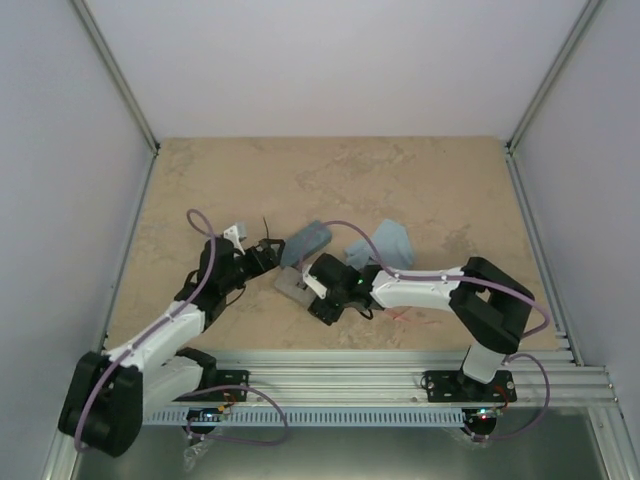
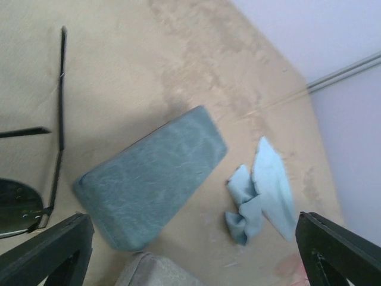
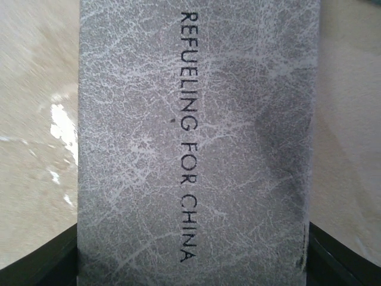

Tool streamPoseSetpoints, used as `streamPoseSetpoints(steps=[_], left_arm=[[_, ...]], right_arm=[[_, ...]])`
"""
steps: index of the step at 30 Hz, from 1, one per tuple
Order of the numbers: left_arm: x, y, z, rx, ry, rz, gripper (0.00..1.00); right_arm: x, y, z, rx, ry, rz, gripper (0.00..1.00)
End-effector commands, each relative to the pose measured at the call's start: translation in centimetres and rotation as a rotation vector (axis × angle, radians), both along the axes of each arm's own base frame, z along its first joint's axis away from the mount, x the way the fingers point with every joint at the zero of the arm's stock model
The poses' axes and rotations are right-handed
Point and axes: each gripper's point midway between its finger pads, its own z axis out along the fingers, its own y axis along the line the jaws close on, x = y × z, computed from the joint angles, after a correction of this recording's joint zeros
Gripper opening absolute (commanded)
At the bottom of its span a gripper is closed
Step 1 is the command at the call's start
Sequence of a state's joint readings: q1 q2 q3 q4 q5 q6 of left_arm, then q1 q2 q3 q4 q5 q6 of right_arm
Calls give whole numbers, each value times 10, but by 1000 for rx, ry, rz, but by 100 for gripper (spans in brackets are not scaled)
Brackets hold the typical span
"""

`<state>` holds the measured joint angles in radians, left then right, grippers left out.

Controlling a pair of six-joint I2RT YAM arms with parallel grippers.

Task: Organize the sunglasses
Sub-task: Pick up the sunglasses case from the center of the board, then open the sunglasses case.

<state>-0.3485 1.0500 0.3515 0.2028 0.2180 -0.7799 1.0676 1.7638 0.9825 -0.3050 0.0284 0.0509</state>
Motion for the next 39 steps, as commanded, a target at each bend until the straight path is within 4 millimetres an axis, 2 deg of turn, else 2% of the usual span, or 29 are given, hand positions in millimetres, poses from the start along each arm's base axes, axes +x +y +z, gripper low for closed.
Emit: streamPoseSetpoints(steps=[1,6,9,13,15,20,26,32,39], left_arm=[[-3,1,45,-33,-173,-17,99],[-14,-3,89,-50,-317,-75,100],[-24,-12,109,-89,-386,-141,99],[-42,-34,131,-187,-457,-300,99],[-51,-46,138,-244,-466,-391,99],[-68,-71,150,-359,-461,-569,99],[-80,-98,161,-376,-484,-688,99],[-90,-99,173,-425,-527,-734,99],[-97,-98,188,-470,-578,-750,99]], right_arm=[[15,27,55,281,-8,-62,45],[30,25,101,524,30,-131,45],[46,12,126,641,50,-201,45],[60,-7,162,812,95,-248,45],[58,-11,182,884,107,-224,45],[38,-9,221,995,154,-106,45],[12,-7,246,1068,227,12,45],[-16,-6,256,1076,328,149,45],[-32,-6,260,1068,386,239,45]])
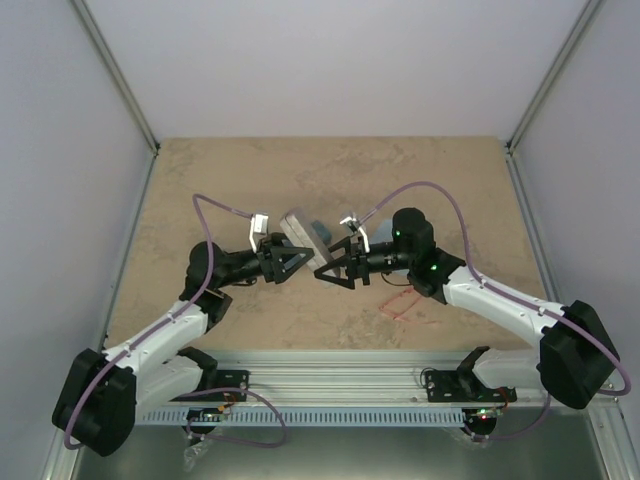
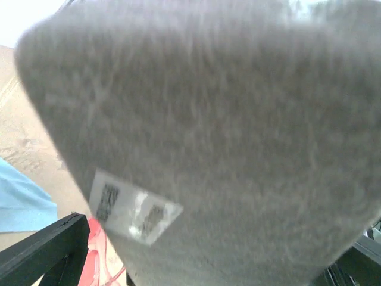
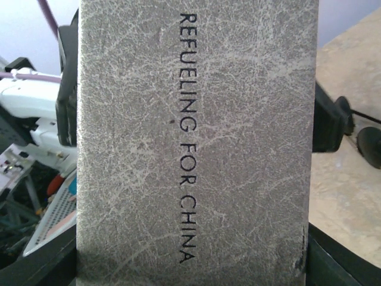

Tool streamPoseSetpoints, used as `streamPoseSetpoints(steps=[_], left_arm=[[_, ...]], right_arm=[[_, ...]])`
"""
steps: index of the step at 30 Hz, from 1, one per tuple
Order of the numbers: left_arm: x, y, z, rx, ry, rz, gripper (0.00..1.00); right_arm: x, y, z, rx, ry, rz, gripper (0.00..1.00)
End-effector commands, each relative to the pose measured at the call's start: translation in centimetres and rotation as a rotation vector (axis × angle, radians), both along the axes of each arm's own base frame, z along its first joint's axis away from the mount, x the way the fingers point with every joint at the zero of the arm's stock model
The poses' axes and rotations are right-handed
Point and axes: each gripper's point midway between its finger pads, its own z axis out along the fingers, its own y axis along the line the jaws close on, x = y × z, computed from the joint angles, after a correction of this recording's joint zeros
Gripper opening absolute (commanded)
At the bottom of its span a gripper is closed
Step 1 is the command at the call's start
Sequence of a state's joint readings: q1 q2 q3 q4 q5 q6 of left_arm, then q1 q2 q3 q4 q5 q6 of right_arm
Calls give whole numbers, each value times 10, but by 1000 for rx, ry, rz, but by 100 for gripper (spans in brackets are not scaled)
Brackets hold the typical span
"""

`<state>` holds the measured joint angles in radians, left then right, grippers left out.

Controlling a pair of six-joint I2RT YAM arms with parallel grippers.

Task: Organize the sunglasses
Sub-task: Open the sunglasses case.

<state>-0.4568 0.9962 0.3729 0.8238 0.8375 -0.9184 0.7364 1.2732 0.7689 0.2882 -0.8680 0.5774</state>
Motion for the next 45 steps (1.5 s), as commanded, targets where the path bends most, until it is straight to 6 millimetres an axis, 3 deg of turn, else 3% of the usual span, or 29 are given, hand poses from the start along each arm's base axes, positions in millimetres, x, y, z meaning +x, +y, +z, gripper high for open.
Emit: streamPoseSetpoints(steps=[1,7,11,14,21,24,29,38,45], left_arm=[[-11,1,27,-66,-104,-33,98],[-14,5,31,-85,-146,-10,77],[-19,9,36,-112,-180,-4,66],[-22,9,39,-118,-194,-13,61],[-25,6,39,-104,-198,-47,57],[-26,6,39,-100,-199,-54,57],[-29,5,42,-102,-213,-66,57],[-43,12,55,-130,-304,-67,59],[-60,18,71,-165,-394,-81,60]], right_arm=[[-19,0,25,69,-49,114,45],[-20,0,33,79,-53,120,47],[-18,0,37,80,-45,106,62],[-12,1,40,81,-68,74,75],[0,12,49,56,-181,38,79],[1,14,50,57,-190,47,74],[1,14,52,70,-164,51,53],[6,-5,86,199,-97,-6,43],[27,-17,86,230,60,-121,35]])
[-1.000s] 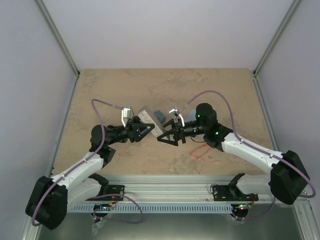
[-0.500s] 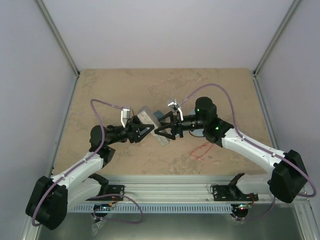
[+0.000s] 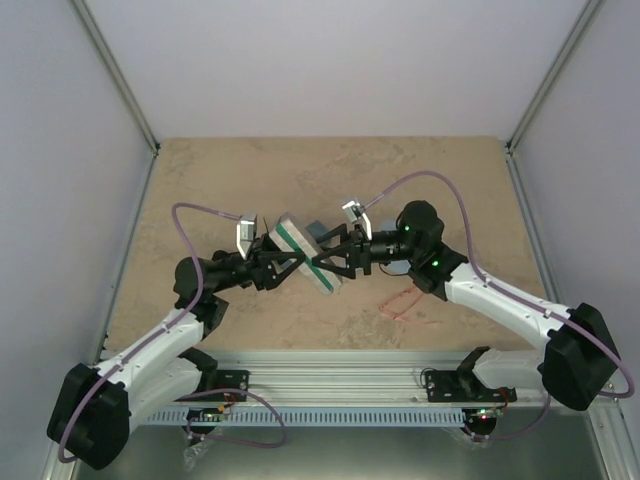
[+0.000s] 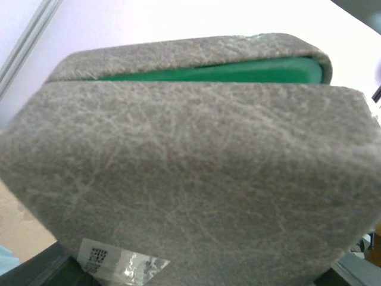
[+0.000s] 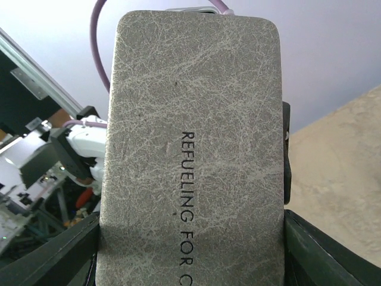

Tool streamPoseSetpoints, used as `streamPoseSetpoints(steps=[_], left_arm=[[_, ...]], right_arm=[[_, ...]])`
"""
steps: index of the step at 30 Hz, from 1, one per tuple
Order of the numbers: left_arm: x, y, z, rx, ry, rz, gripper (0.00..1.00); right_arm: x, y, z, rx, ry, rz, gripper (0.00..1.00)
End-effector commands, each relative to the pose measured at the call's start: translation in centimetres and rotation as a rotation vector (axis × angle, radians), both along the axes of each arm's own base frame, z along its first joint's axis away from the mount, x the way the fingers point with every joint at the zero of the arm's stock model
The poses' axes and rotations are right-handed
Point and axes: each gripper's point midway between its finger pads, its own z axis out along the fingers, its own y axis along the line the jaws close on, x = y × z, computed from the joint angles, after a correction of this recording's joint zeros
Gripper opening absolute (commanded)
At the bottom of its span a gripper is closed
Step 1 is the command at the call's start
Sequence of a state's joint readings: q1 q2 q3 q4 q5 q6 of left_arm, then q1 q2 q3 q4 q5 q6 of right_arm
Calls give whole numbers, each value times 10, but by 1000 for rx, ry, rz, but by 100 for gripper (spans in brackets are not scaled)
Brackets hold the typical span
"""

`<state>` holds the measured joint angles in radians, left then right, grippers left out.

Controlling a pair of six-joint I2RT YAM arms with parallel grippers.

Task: Organize the sunglasses
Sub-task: Open the sunglasses case.

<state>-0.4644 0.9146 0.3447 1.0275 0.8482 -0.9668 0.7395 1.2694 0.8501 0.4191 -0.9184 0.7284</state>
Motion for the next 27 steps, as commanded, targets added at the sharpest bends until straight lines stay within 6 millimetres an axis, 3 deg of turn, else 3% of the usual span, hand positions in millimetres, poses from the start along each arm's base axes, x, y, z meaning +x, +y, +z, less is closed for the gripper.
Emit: streamPoseSetpoints(steps=[1,9,17,21,27], left_arm=[[-33,9,27,-45,-221,-43,60],[-49,14,35,-63,-304,-54,49],[-55,18,39,-74,-335,-38,48],[-51,19,37,-66,-328,-14,48],[-23,14,28,-14,-245,73,50]], right_arm=[[35,-26,22,91,104,-182,35],[60,-49,14,101,145,-343,40],[74,-59,8,83,146,-453,46],[76,-69,20,99,92,-515,53],[54,-71,49,93,-154,-452,71]])
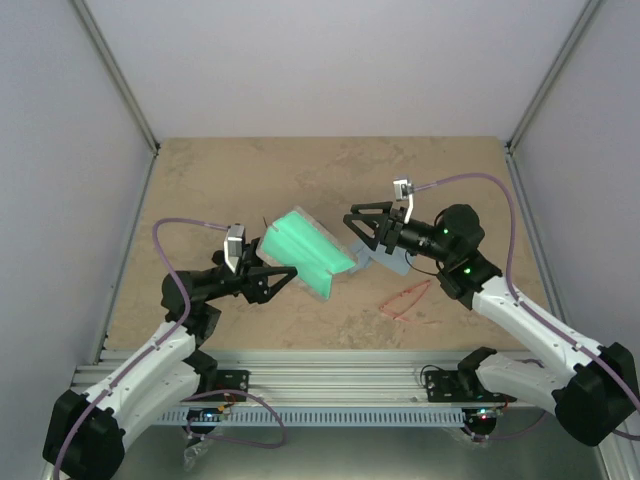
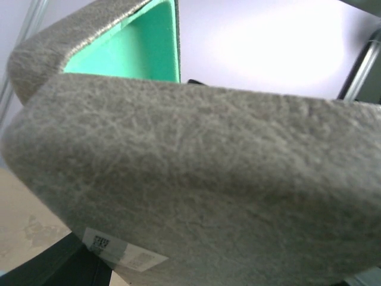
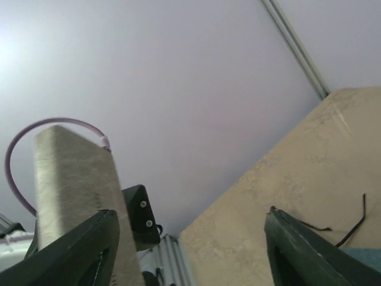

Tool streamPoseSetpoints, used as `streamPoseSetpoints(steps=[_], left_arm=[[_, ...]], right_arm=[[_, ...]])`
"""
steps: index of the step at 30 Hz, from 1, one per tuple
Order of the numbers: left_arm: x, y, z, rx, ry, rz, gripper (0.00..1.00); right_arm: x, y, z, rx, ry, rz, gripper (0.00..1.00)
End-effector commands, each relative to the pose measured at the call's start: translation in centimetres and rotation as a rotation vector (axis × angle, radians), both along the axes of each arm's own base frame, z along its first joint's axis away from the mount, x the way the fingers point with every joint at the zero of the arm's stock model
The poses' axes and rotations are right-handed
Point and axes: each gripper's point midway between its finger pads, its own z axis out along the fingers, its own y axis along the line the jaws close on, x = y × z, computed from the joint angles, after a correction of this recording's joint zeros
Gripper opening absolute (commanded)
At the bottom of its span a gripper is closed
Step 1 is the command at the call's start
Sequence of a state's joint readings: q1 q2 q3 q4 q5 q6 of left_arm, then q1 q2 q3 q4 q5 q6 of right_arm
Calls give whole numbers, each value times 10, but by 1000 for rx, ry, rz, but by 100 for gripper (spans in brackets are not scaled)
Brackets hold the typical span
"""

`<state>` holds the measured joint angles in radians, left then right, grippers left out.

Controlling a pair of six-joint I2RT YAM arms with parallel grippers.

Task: Organize the sunglasses
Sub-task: Open the sunglasses case.

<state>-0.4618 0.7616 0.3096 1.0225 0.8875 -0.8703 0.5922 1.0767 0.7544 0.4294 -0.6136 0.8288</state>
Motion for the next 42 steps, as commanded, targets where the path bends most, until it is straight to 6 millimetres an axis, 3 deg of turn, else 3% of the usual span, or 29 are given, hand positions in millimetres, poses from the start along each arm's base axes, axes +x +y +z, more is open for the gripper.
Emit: streamPoseSetpoints(steps=[1,5,12,18,28,32,35,36,37,42], left_arm=[[15,1,9,2,-30,87,50],[24,-1,6,13,13,100,51],[27,-7,6,14,59,48,51],[28,-9,5,18,79,35,51],[31,-10,6,15,93,31,53],[37,-11,2,26,119,56,62],[53,-10,-8,61,178,129,82],[63,-10,-18,94,226,169,94],[73,-8,-27,121,264,222,98],[121,18,-75,264,419,541,99]], right_arm=[[-13,-5,24,-51,-214,-7,72],[-32,1,24,-116,-348,84,80],[-38,19,-15,-269,-398,186,75],[-41,19,-21,-298,-432,206,61],[-46,20,-30,-344,-439,248,24],[-34,18,-32,-377,-427,182,12],[-14,13,-36,-430,-396,77,6],[-6,10,-38,-452,-387,35,6],[3,7,-40,-475,-376,-14,6],[58,-26,-61,-664,-313,-325,6]])
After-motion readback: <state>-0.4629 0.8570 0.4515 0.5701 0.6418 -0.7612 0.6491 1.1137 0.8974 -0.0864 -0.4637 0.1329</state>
